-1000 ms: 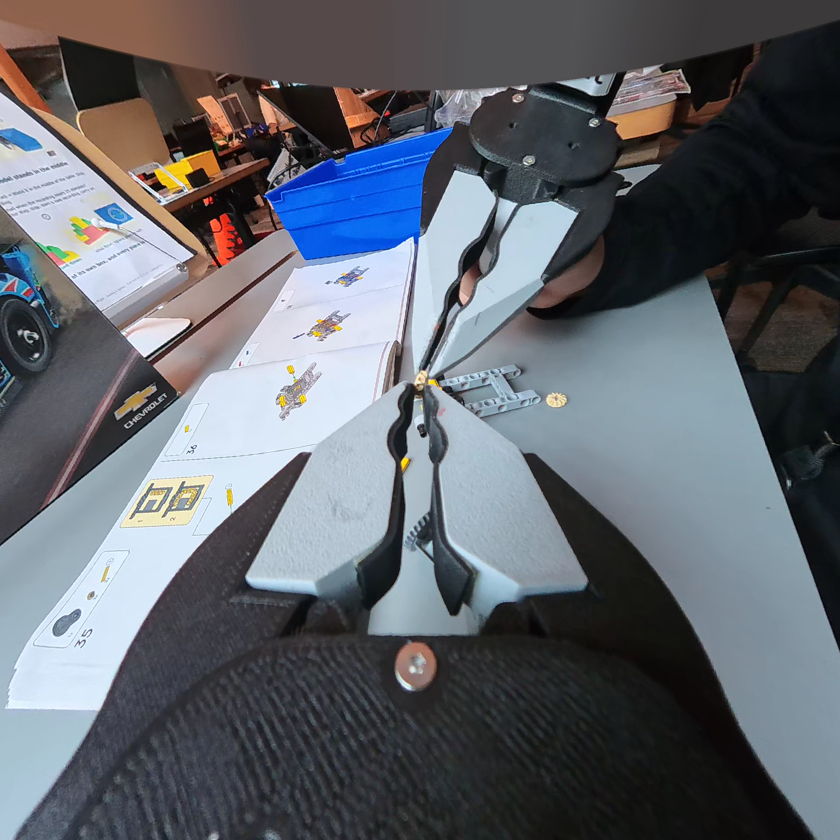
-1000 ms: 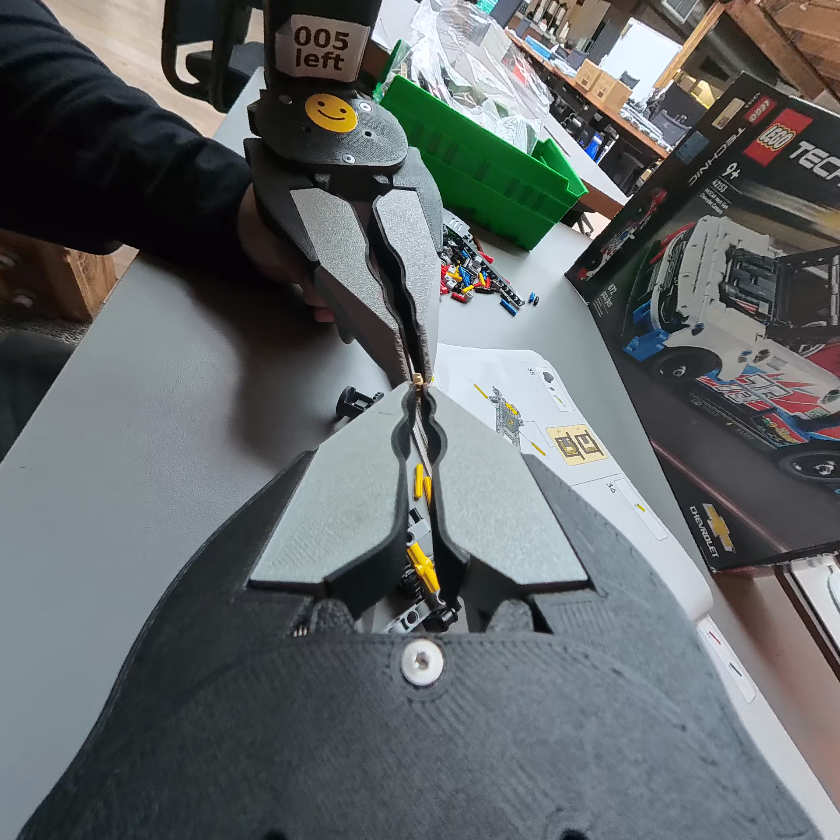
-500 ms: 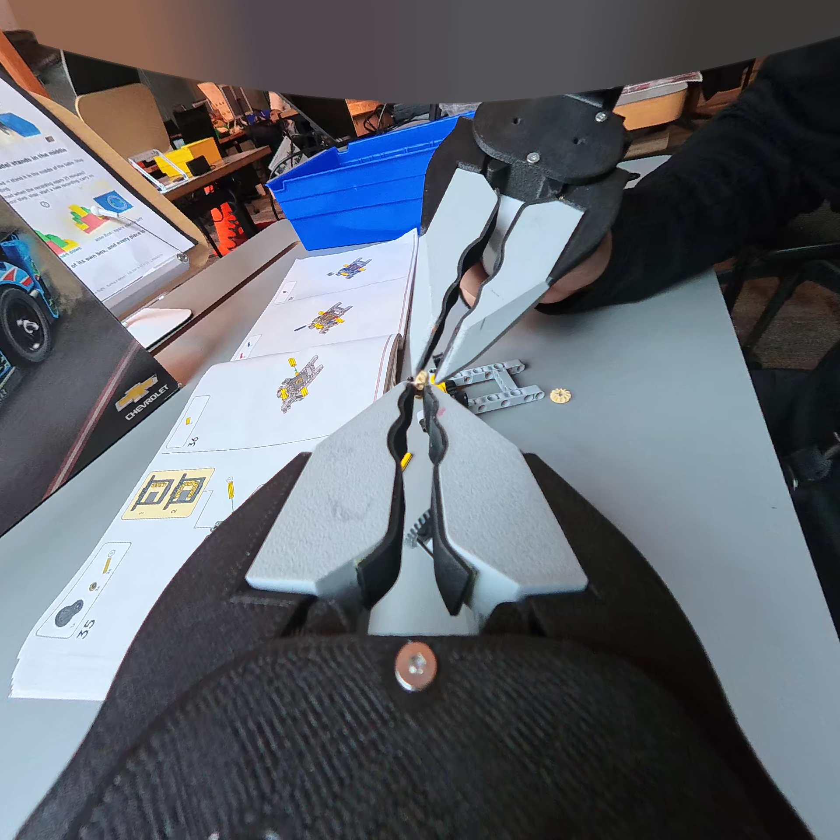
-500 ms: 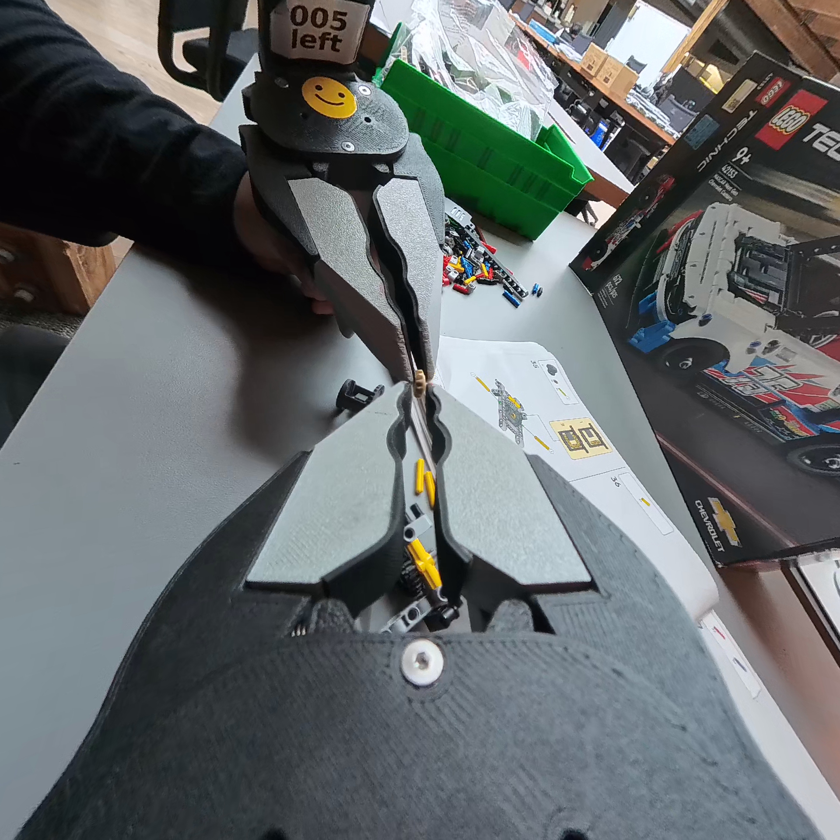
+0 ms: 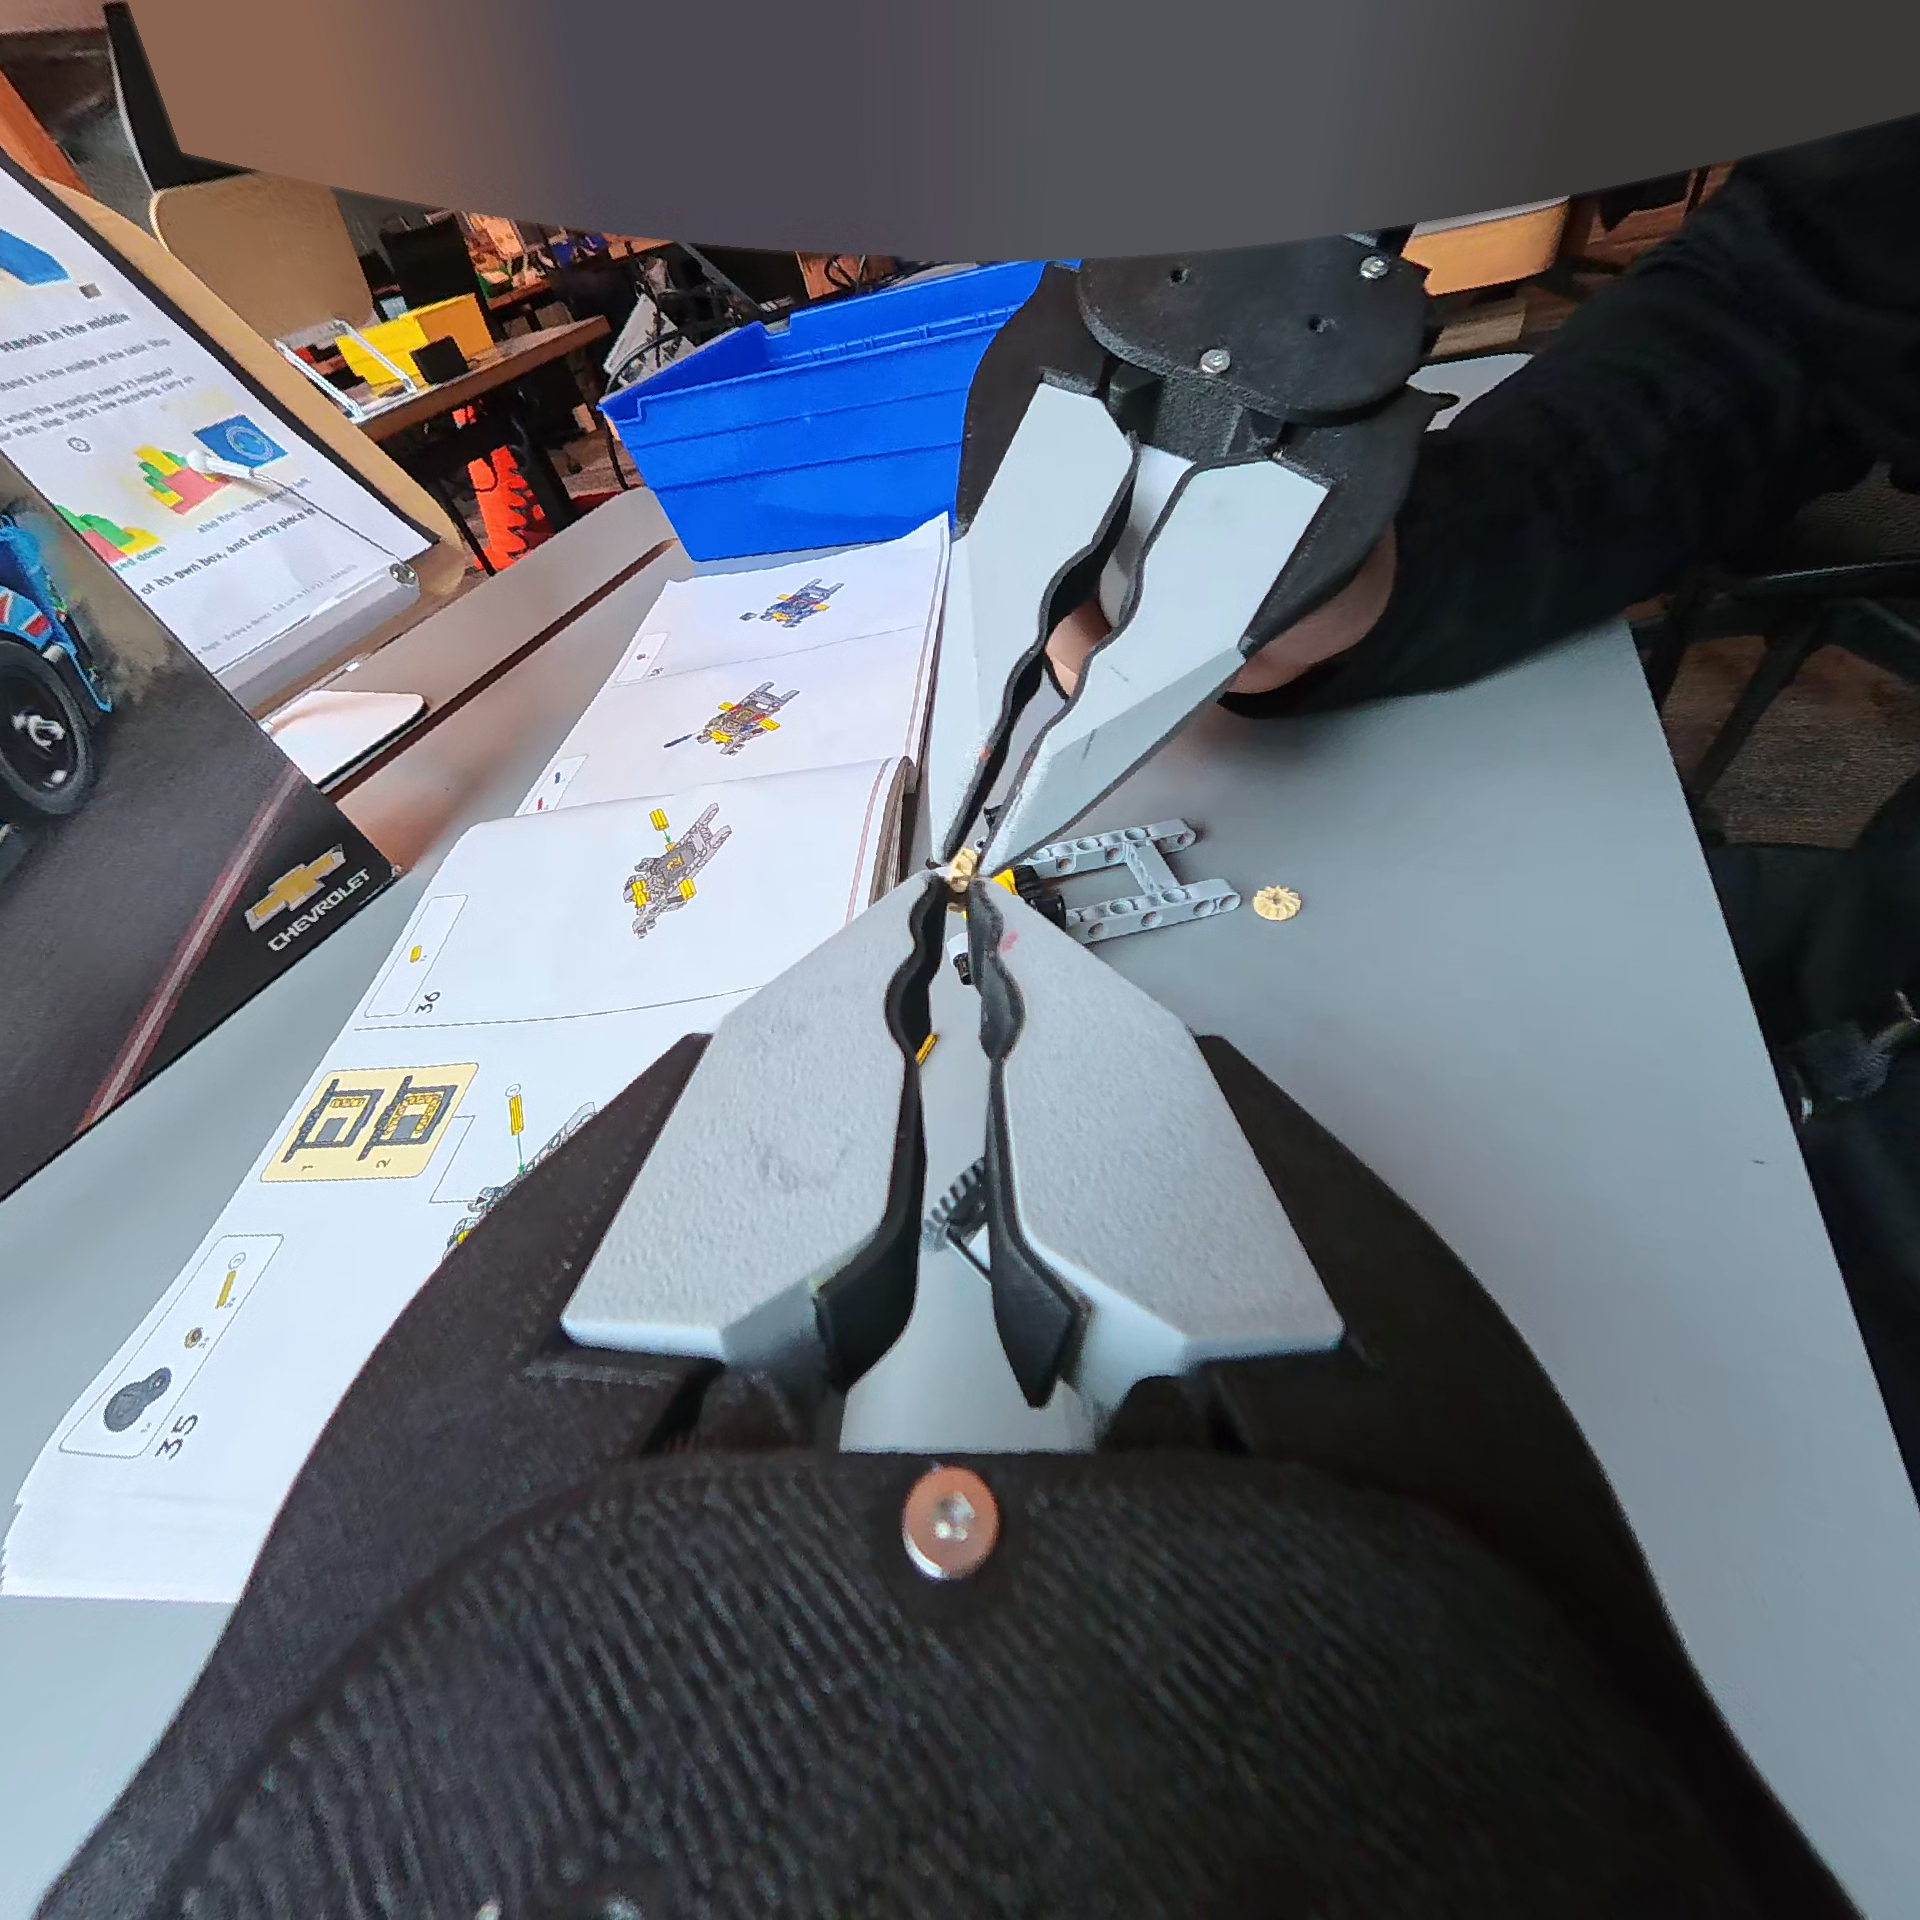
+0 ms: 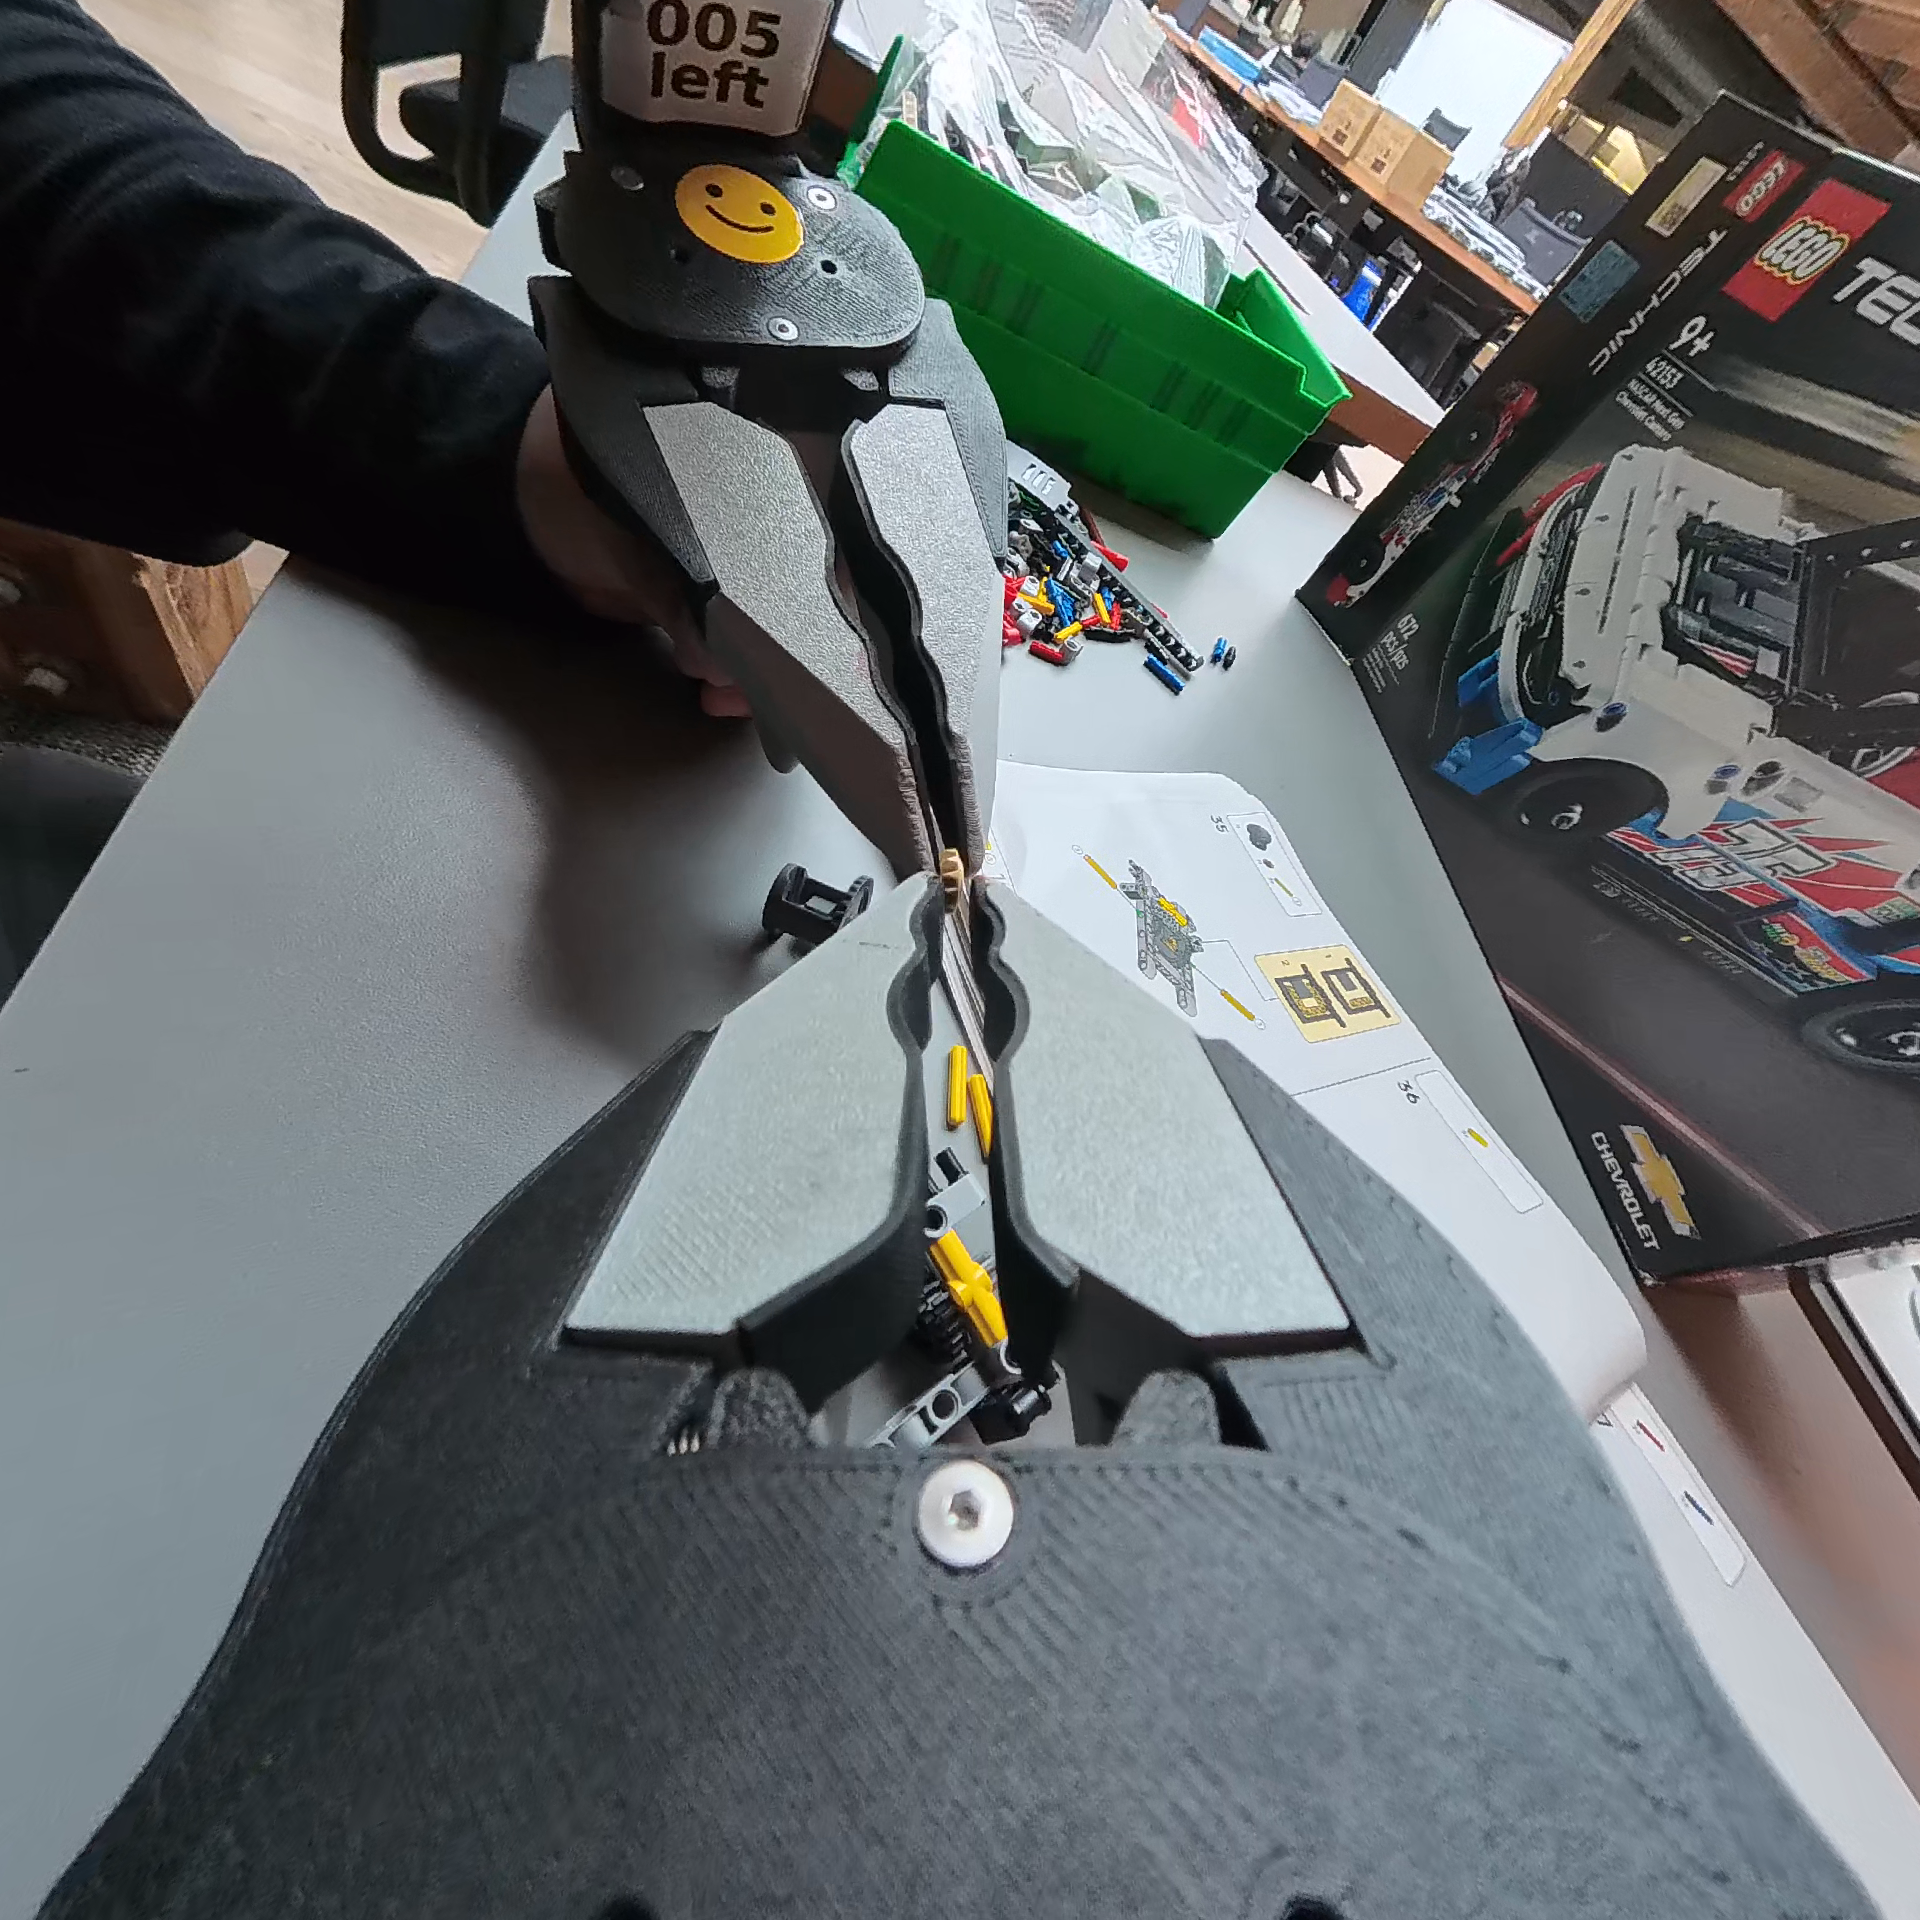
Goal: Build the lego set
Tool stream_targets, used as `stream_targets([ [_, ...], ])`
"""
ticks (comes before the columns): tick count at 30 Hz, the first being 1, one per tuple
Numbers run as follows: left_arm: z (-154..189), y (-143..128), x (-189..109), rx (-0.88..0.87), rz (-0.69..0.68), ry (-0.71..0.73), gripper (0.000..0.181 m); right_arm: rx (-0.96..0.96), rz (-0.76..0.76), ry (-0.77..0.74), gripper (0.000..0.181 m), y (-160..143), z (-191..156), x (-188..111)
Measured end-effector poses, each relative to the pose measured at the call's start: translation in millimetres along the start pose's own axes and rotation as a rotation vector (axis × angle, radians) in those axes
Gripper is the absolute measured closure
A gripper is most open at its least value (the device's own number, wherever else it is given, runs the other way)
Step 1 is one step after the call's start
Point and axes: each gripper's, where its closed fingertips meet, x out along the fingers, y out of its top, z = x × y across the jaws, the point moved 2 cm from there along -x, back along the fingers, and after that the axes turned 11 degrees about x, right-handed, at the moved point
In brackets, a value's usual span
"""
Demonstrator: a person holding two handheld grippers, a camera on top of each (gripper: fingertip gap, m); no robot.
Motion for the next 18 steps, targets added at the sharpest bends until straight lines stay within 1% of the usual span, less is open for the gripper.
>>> stream_targets([
  [11, -1, 1, -1, -0.01, 0.005, 0.004, 0.18, -0.009, -0.001, -0.012, 0.181, 1, 0, 0],
  [12, -2, 0, -1, -0.015, 0.001, 0.017, 0.177, -0.008, -0.004, -0.017, 0.181, 0, 1, 0],
  [14, -7, -6, -6, -0.049, -0.037, 0.028, 0.163, 0.003, -0.016, -0.026, 0.181, -2, 4, -1],
  [17, -4, -24, -19, -0.166, -0.198, -0.059, 0.135, 0.058, -0.052, -0.018, 0.181, -9, 9, 0],
  [18, -4, -31, -25, -0.192, -0.259, -0.069, 0.133, 0.083, -0.06, -0.013, 0.181, -11, 11, 1],
])
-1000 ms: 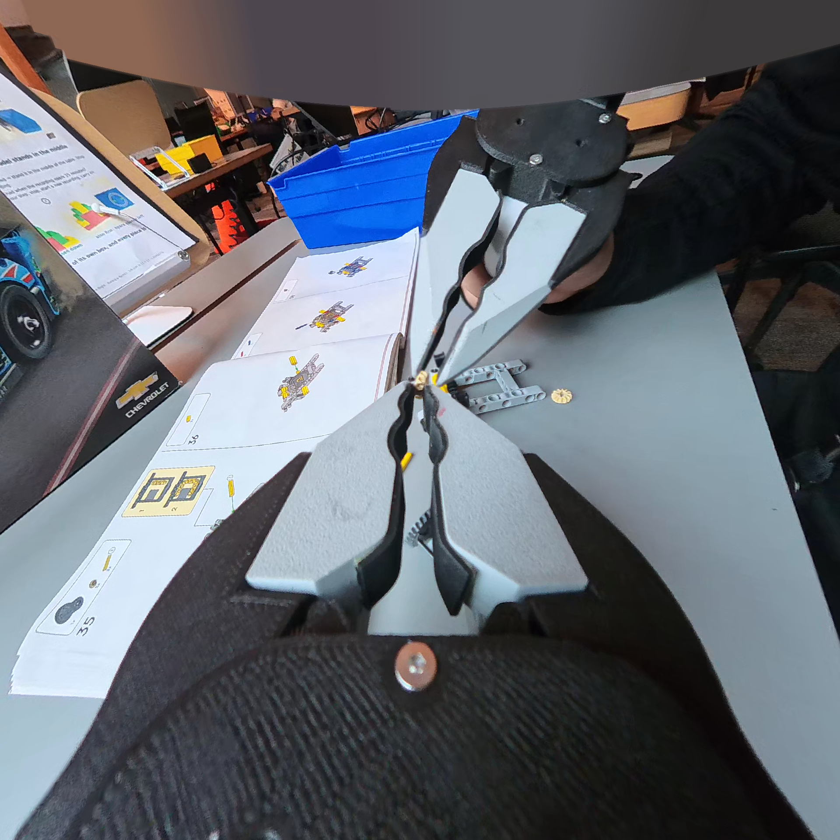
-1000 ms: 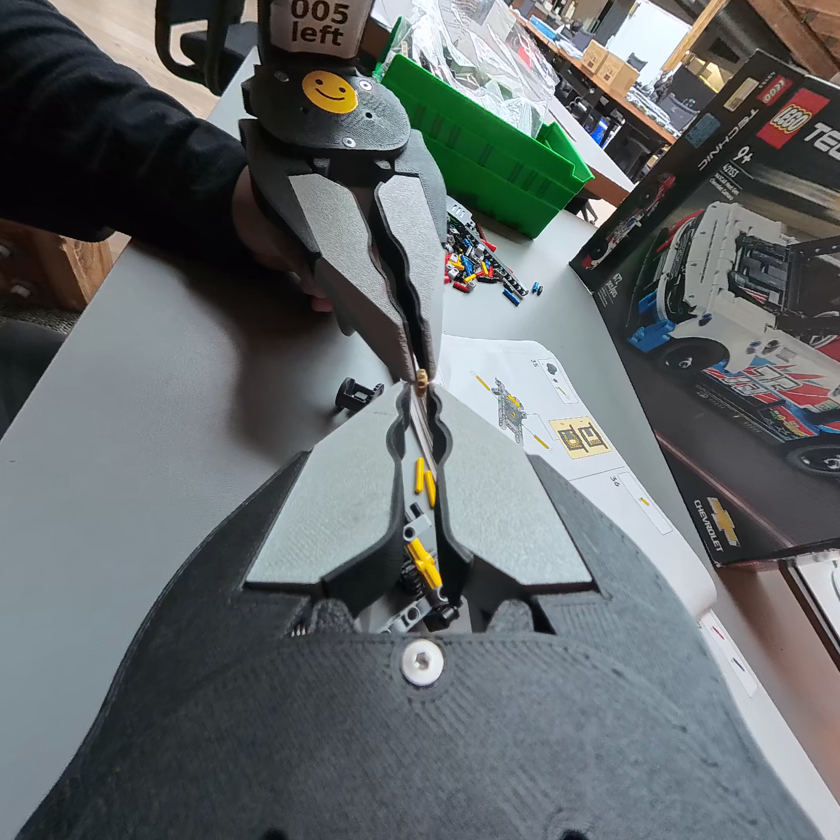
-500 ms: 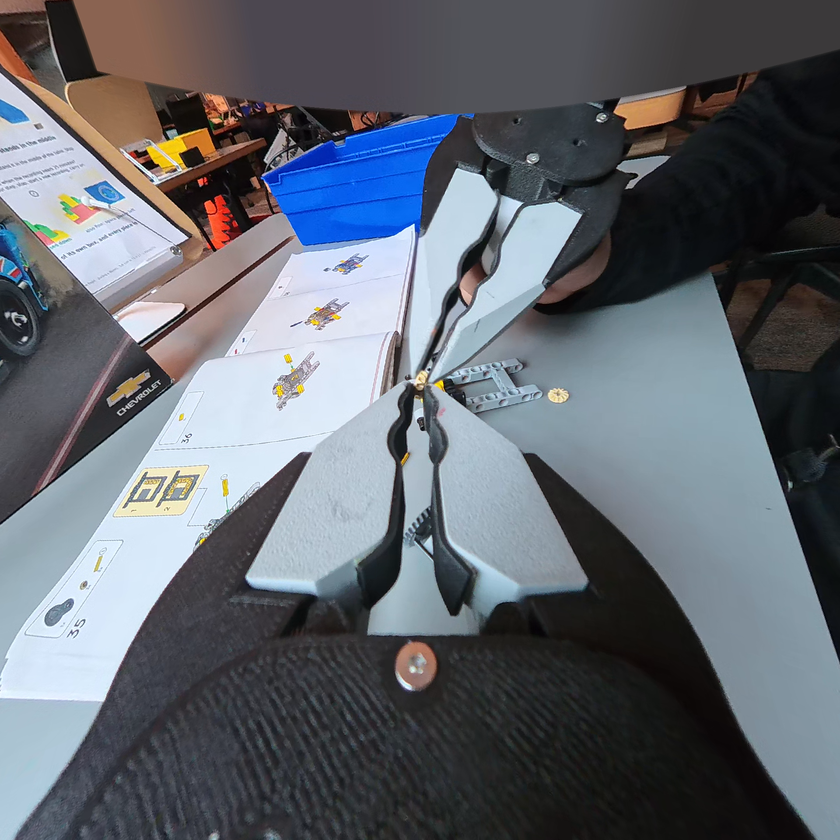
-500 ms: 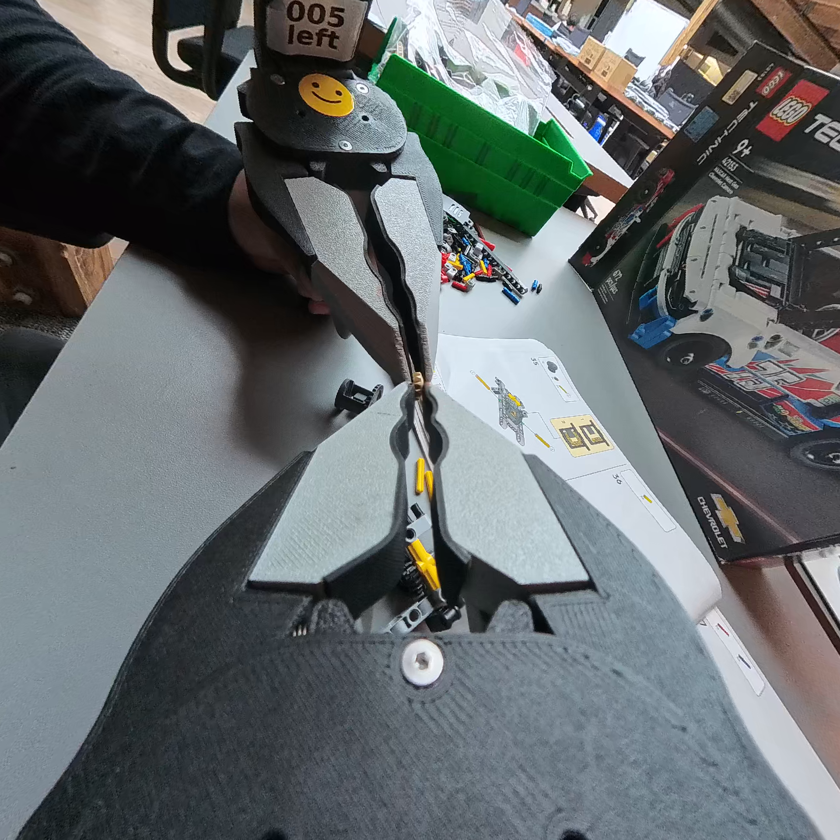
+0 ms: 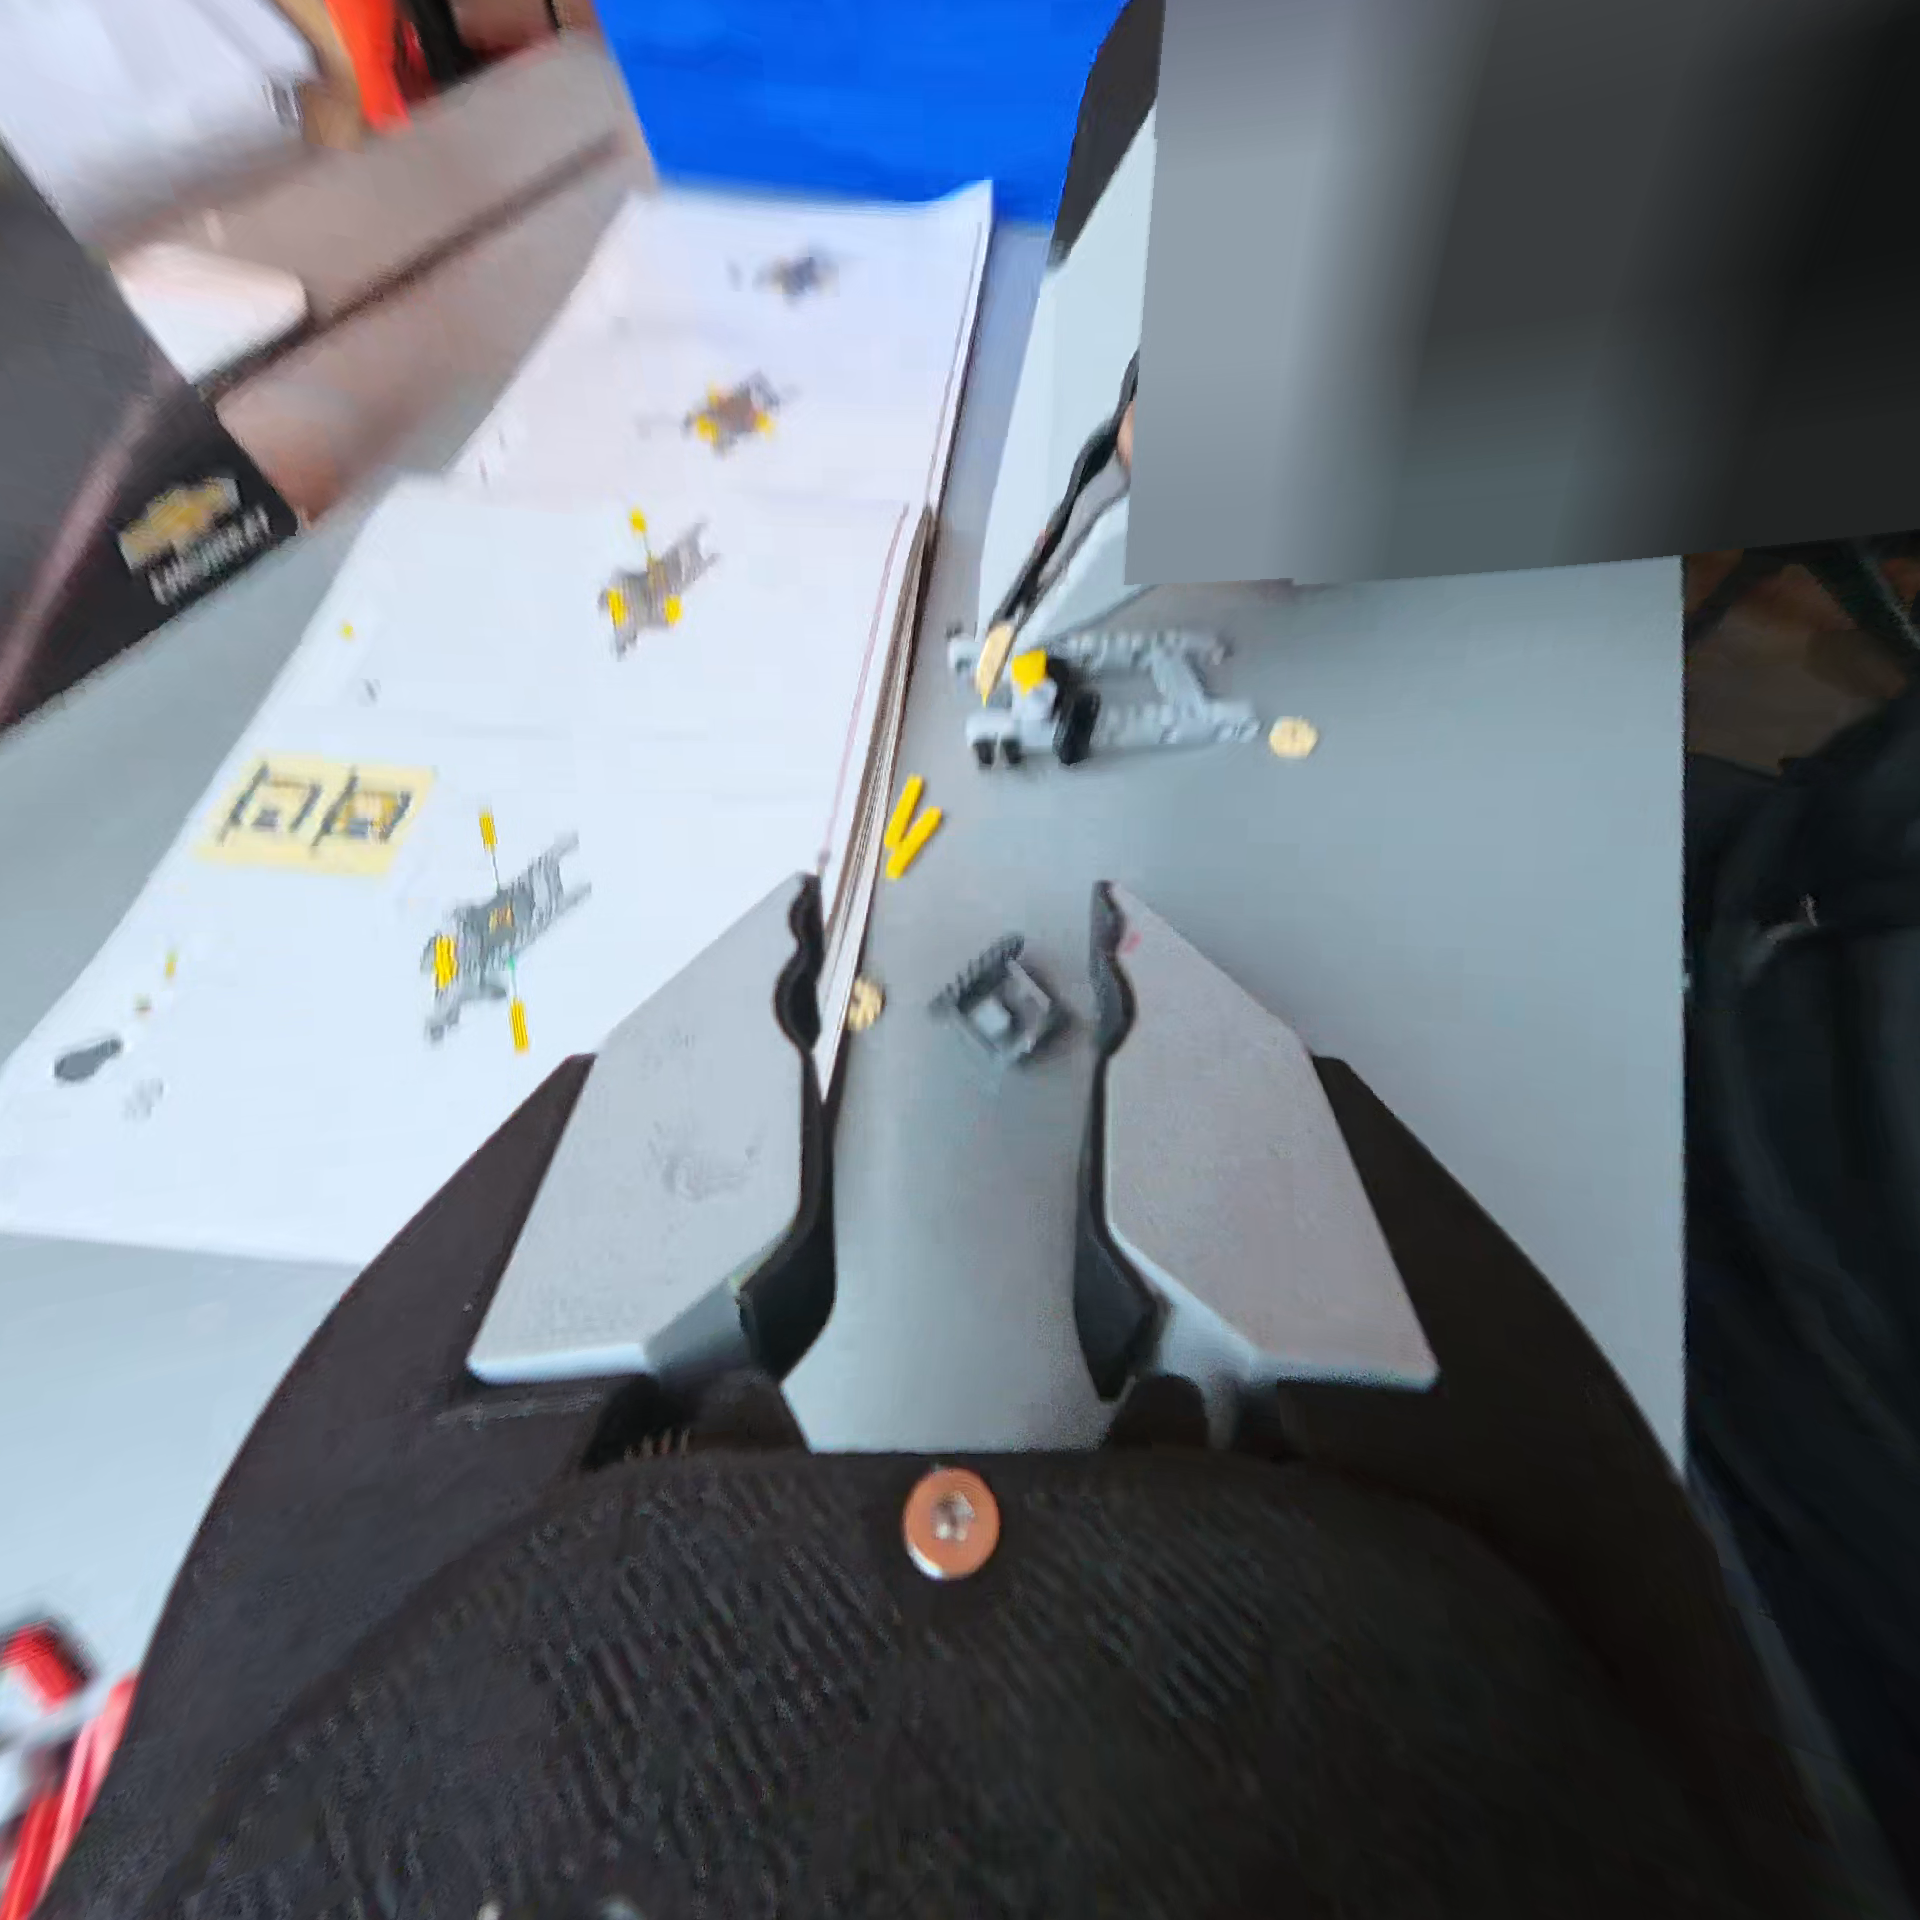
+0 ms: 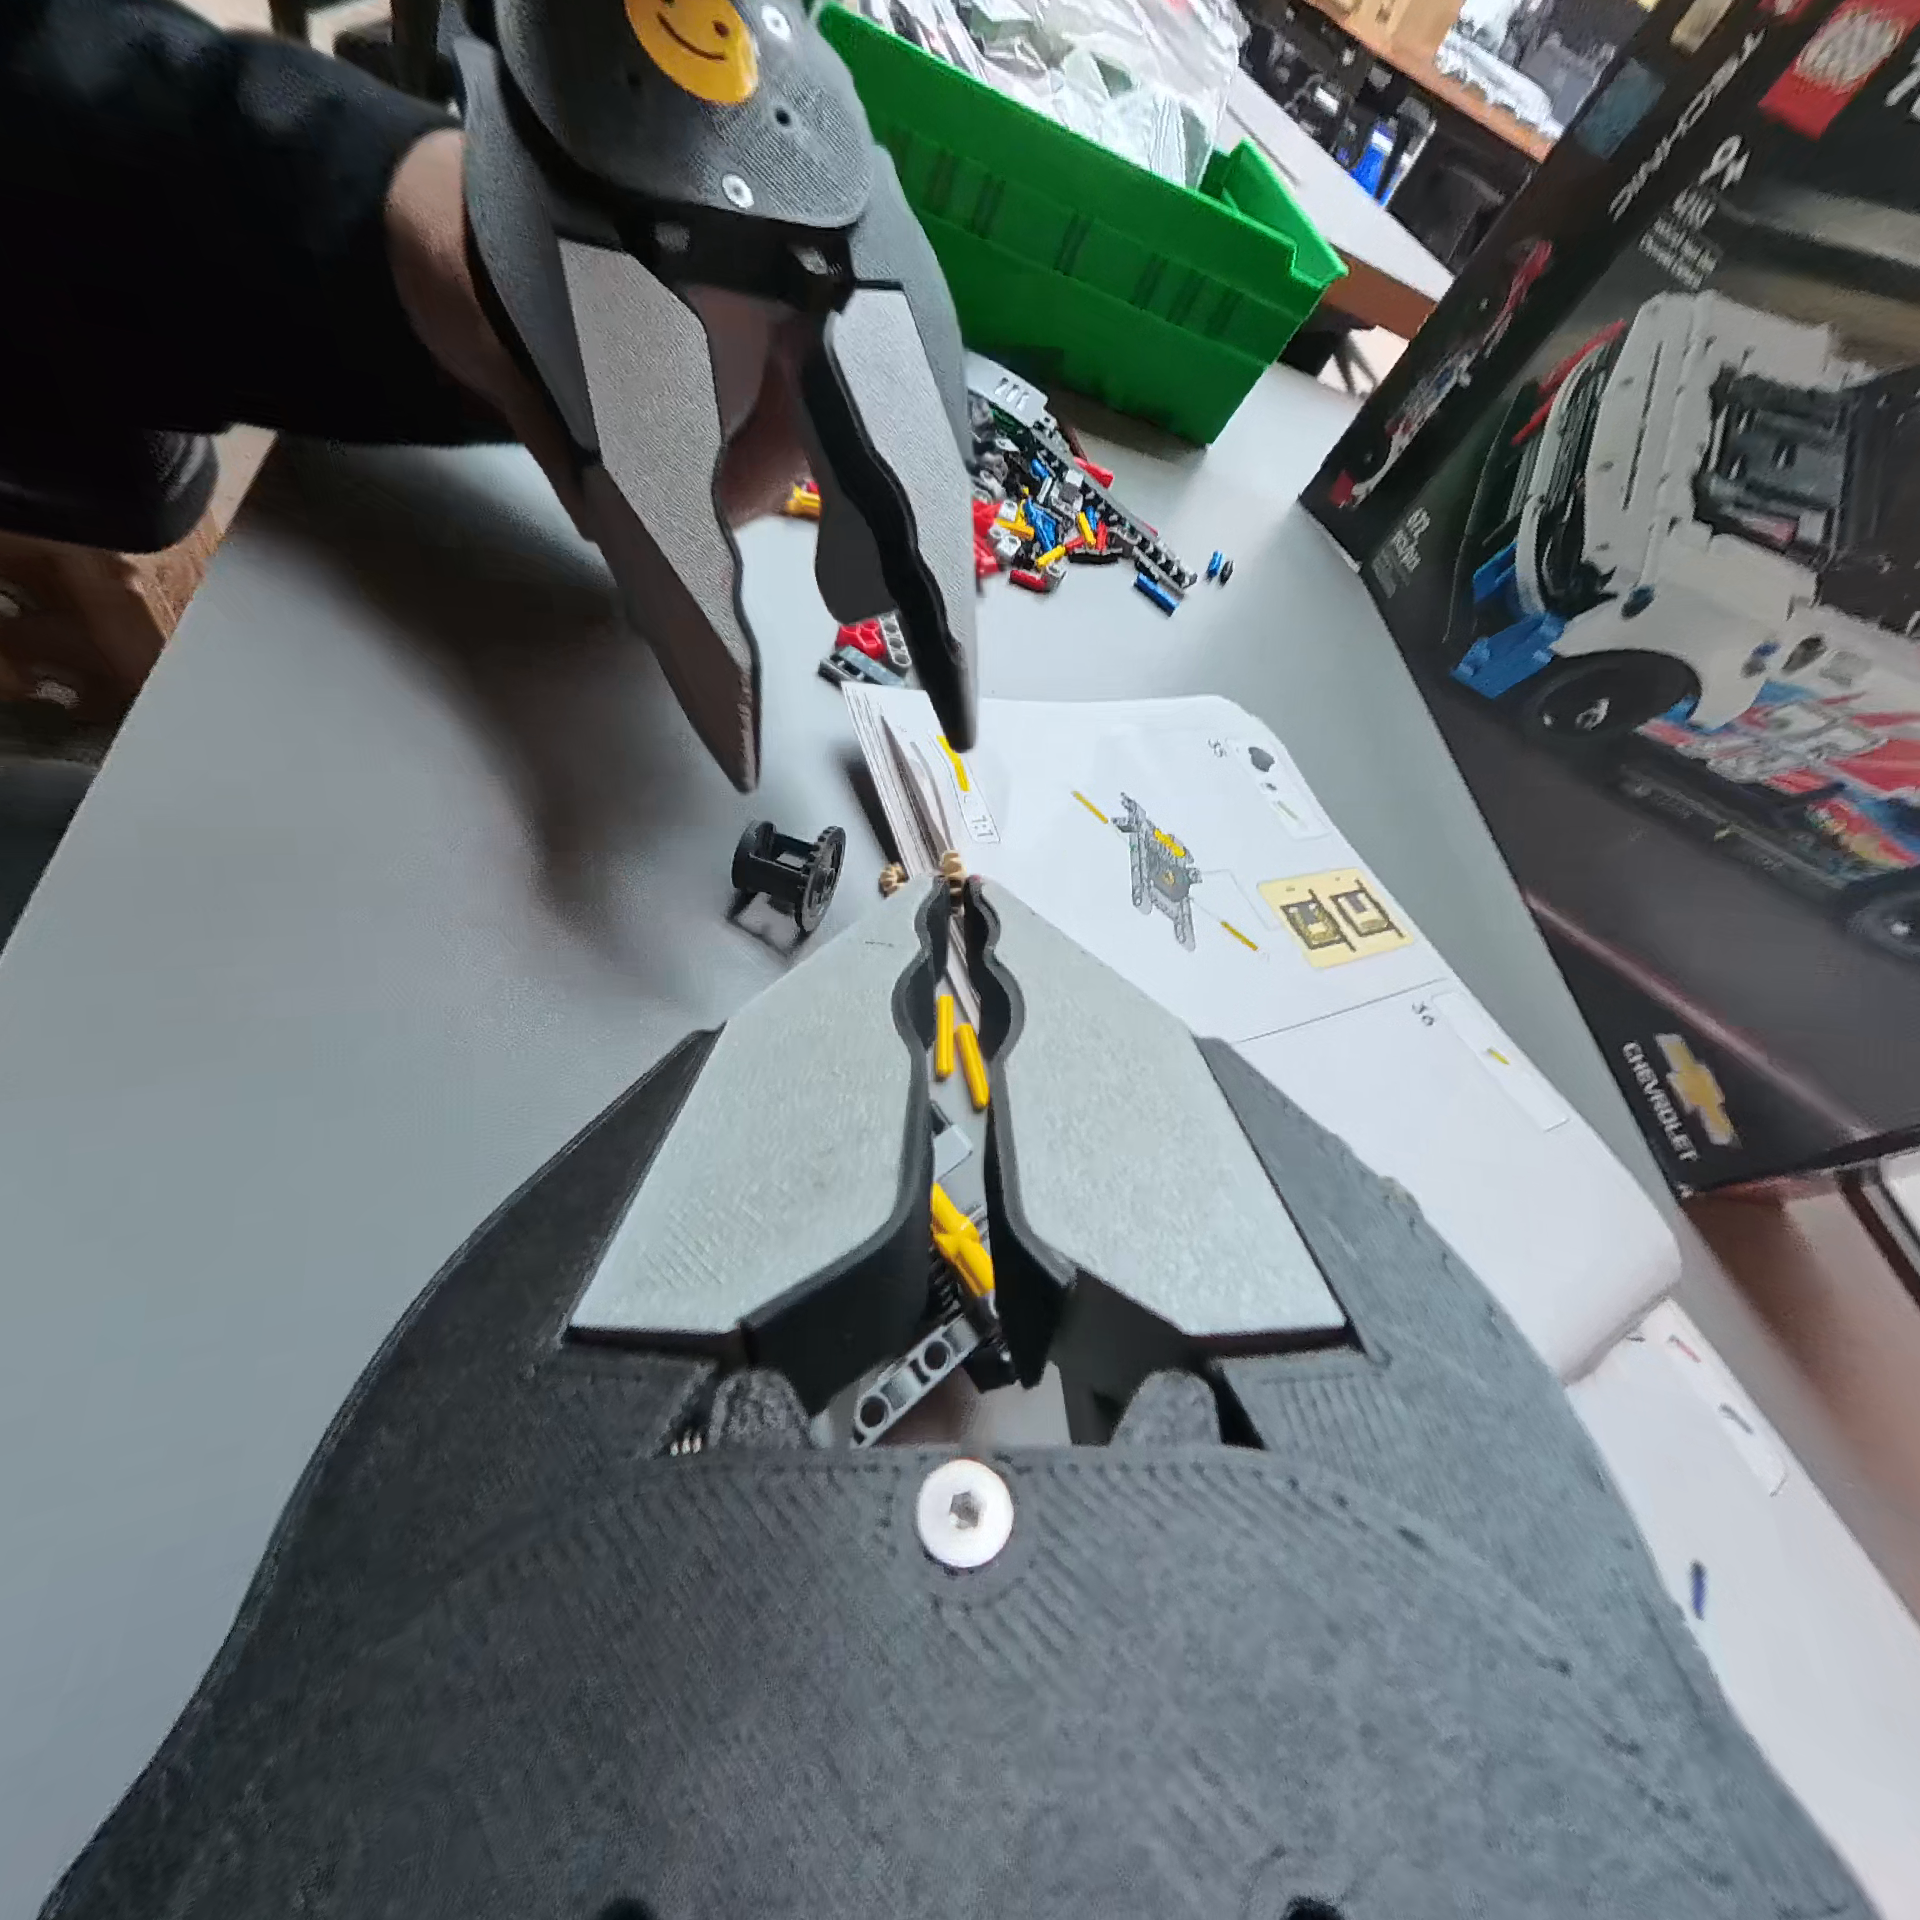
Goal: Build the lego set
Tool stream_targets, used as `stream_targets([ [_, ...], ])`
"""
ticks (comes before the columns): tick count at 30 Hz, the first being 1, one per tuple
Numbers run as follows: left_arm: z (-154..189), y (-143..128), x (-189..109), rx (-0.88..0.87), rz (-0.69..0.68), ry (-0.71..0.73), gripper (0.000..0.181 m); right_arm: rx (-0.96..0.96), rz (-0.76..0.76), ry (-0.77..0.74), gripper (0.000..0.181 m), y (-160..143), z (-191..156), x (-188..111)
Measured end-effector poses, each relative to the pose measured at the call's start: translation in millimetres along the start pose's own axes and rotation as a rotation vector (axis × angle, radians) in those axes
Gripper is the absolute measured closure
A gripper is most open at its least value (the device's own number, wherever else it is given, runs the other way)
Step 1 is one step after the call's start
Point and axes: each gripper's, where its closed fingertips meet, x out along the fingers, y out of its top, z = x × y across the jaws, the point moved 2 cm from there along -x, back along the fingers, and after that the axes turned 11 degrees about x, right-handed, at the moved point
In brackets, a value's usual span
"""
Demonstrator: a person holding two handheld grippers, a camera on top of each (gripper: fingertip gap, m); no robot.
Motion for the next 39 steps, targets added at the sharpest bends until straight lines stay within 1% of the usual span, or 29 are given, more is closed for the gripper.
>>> stream_targets([
  [2, 1, -10, -7, -0.014, -0.062, -0.02, 0.131, 0.05, -0.01, 0.03, 0.181, -2, 0, 2],
  [4, 8, -17, -6, 0.011, -0.083, -0.067, 0.131, 0.092, -0.019, 0.062, 0.181, -5, -3, 3],
  [5, 12, -24, -4, 0.041, -0.112, -0.094, 0.13, 0.108, -0.025, 0.075, 0.181, -6, -4, 4],
  [7, 13, -36, 3, 0.11, -0.166, -0.094, 0.123, 0.131, -0.033, 0.101, 0.181, -7, -7, 6],
  [9, 14, -40, 10, 0.169, -0.202, -0.121, 0.121, 0.138, -0.045, 0.119, 0.181, -8, -10, 7],
  [11, 6, -41, 14, 0.242, -0.215, -0.091, 0.121, 0.134, -0.057, 0.125, 0.181, -10, -12, 9],
  [13, 4, -36, 14, 0.272, -0.178, -0.109, 0.126, 0.13, -0.069, 0.133, 0.181, -12, -14, 11],
  [15, 10, -32, 14, 0.287, -0.134, -0.172, 0.133, 0.124, -0.082, 0.141, 0.181, -13, -17, 12],
  [18, 11, -31, 15, 0.331, -0.134, -0.206, 0.145, 0.122, -0.097, 0.156, 0.181, -16, -20, 15],
  [20, 11, -30, 18, 0.328, -0.134, -0.227, 0.156, 0.124, -0.104, 0.166, 0.181, -18, -21, 16],
  [23, 14, -32, 22, 0.325, -0.135, -0.257, 0.156, 0.126, -0.11, 0.17, 0.181, -19, -21, 17],
  [26, 13, -38, 24, 0.295, -0.179, -0.267, 0.159, 0.139, -0.11, 0.171, 0.181, -19, -19, 16],
  [30, 9, -38, 26, 0.268, -0.193, -0.228, 0.16, 0.189, -0.093, 0.184, 0.181, -17, -15, 14],
  [33, 2, -36, 26, 0.271, -0.186, -0.142, 0.16, 0.266, -0.075, 0.209, 0.181, -15, -10, 11],
  [35, -2, -28, 24, 0.275, -0.134, -0.078, 0.16, 0.328, -0.054, 0.232, 0.181, -12, -6, 8],
  [38, 1, -3, 16, 0.344, 0.05, 0.01, 0.16, 0.414, -0.017, 0.268, 0.181, -8, 0, 3],
  [39, 1, 1, 14, 0.357, 0.078, 0.037, 0.16, 0.441, -0.002, 0.284, 0.181, -6, 1, 1],
])
